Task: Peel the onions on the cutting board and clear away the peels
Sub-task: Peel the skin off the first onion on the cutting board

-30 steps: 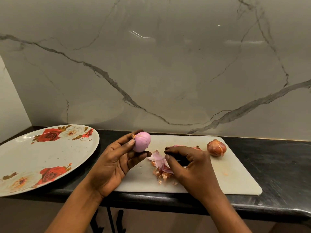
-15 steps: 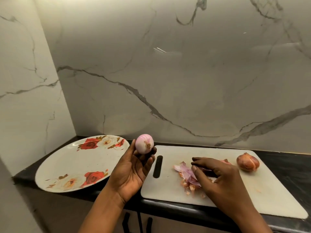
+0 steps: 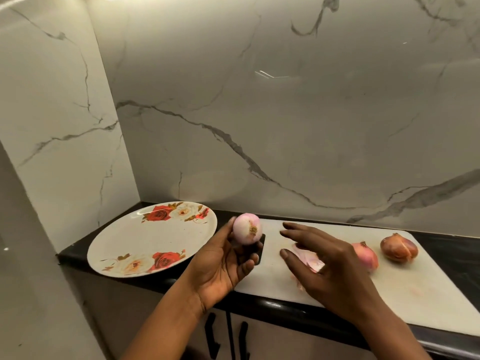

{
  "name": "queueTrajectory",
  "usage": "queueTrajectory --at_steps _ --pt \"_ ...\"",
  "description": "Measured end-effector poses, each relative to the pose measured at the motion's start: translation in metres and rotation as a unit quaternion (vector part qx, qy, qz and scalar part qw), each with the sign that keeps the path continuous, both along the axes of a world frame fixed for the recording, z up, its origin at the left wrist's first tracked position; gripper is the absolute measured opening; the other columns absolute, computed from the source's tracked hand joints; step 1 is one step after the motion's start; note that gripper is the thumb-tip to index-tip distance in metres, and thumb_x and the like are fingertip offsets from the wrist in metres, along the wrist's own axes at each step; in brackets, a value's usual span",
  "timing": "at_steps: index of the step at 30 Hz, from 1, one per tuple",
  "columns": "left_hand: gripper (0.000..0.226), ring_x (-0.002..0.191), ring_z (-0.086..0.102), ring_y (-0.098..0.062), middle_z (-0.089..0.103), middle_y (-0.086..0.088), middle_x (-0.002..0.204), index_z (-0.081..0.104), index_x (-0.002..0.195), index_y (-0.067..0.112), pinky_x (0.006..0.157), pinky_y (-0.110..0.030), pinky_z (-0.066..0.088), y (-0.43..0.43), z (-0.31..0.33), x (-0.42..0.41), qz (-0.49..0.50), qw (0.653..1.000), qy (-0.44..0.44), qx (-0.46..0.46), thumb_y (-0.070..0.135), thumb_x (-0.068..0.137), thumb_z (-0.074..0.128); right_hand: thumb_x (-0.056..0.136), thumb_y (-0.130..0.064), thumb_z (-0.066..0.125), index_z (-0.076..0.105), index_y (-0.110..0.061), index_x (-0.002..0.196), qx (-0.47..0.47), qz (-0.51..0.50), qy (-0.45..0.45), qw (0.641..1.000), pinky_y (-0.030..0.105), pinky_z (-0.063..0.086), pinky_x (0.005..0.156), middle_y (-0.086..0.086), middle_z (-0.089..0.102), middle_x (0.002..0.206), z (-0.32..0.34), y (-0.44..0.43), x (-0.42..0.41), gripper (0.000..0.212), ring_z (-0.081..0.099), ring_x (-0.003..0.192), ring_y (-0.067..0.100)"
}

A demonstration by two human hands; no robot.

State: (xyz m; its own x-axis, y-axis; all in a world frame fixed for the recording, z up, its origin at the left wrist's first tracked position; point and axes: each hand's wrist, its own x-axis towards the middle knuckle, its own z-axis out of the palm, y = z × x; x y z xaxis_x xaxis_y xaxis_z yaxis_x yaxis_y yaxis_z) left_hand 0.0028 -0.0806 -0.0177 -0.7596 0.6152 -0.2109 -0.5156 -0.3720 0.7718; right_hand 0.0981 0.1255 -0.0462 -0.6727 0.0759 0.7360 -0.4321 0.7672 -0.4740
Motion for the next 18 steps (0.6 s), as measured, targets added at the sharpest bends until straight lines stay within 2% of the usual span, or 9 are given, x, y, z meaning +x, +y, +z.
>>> queueTrajectory --at_steps 3,7,10,14,18 --pt "0.065 0.061 0.066 -0.019 0.071 -0.020 0.090 0.063 0.133 -0.002 0.052 -0.024 0.058 0.017 -0.003 0.001 -0.015 0.997 0.041 -0.056 0.054 0.101 0.055 0.090 -0.030 0.083 0.074 -0.031 0.132 -0.046 0.041 -0.008 0.998 0.027 0.063 0.090 -0.022 0.072 0.130 0.002 -0.005 -0.008 0.043 0.071 0.114 -0.001" --pt "0.063 0.061 0.061 -0.019 0.071 -0.017 0.084 0.066 0.128 0.000 0.051 -0.023 0.052 0.032 -0.002 0.000 -0.001 0.993 0.082 -0.080 0.056 0.103 0.052 0.088 -0.019 0.087 0.077 -0.028 0.126 -0.156 0.068 -0.016 0.985 0.027 0.064 0.084 -0.021 0.079 0.112 0.006 -0.009 -0.015 0.041 0.078 0.096 0.002" --pt "0.061 0.063 0.060 -0.021 0.071 -0.020 0.088 0.068 0.128 0.002 0.053 -0.025 0.050 0.037 -0.003 0.000 0.000 0.991 0.108 -0.075 0.055 0.103 0.052 0.084 -0.021 0.088 0.079 -0.031 0.118 -0.208 0.063 -0.011 0.976 0.026 0.064 0.084 -0.020 0.080 0.109 0.006 -0.012 -0.021 0.037 0.078 0.096 0.002" --pt "0.059 0.063 0.060 -0.021 0.069 -0.025 0.096 0.067 0.130 0.004 0.054 -0.027 0.050 0.040 -0.005 0.001 -0.012 0.990 0.125 -0.064 0.054 0.104 0.050 0.082 -0.027 0.088 0.081 -0.025 0.116 -0.219 0.032 0.001 0.975 0.028 0.065 0.084 -0.013 0.081 0.108 0.005 -0.009 -0.028 0.035 0.077 0.099 0.002" --pt "0.056 0.063 0.059 -0.022 0.067 -0.024 0.092 0.066 0.129 0.002 0.052 -0.026 0.052 0.042 -0.004 -0.002 -0.020 0.990 0.131 -0.054 0.050 0.106 0.049 0.085 -0.014 0.088 0.082 -0.021 0.115 -0.242 0.038 0.002 0.969 0.032 0.065 0.086 -0.012 0.082 0.106 0.004 -0.006 -0.031 0.031 0.078 0.100 0.007"
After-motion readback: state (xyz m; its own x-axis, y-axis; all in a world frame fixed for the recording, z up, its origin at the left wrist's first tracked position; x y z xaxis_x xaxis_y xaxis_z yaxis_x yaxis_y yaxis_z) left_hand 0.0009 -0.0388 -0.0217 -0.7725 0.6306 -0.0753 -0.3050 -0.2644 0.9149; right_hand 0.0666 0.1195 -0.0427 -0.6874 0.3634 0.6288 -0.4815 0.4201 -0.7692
